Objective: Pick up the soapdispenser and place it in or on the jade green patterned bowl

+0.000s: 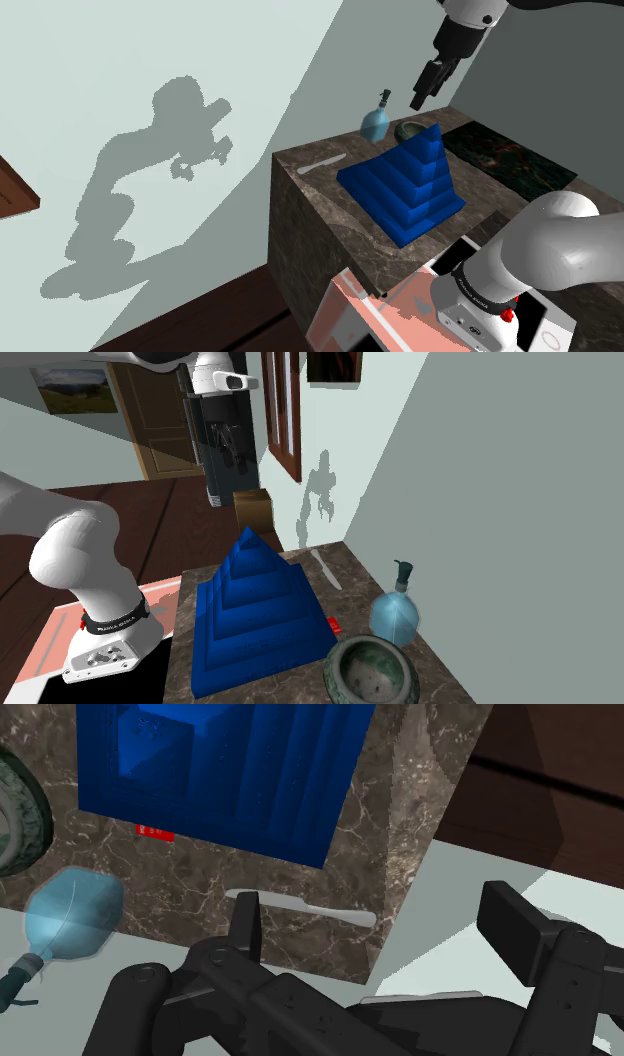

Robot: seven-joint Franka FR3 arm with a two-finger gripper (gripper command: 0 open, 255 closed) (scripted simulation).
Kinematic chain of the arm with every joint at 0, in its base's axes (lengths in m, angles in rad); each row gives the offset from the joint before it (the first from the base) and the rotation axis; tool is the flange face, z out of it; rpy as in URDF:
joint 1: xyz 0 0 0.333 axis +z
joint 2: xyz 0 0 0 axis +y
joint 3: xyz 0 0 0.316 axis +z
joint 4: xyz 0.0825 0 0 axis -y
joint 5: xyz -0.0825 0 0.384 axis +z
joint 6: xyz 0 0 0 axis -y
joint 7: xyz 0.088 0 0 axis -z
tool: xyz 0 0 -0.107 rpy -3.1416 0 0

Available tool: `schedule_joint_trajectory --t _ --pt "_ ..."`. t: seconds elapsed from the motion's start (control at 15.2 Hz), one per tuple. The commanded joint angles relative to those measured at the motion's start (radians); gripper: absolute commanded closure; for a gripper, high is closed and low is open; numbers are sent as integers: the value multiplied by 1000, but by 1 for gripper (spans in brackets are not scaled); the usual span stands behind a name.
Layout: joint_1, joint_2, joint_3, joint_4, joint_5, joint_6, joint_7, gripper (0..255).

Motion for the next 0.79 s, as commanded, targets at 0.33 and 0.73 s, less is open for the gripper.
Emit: schedule_joint_trajectory --t 0.33,0.73 --pt "-32 137 -71 37 -38 94 -72 0" --pt "-62 322 -149 121 -60 190 -156 0"
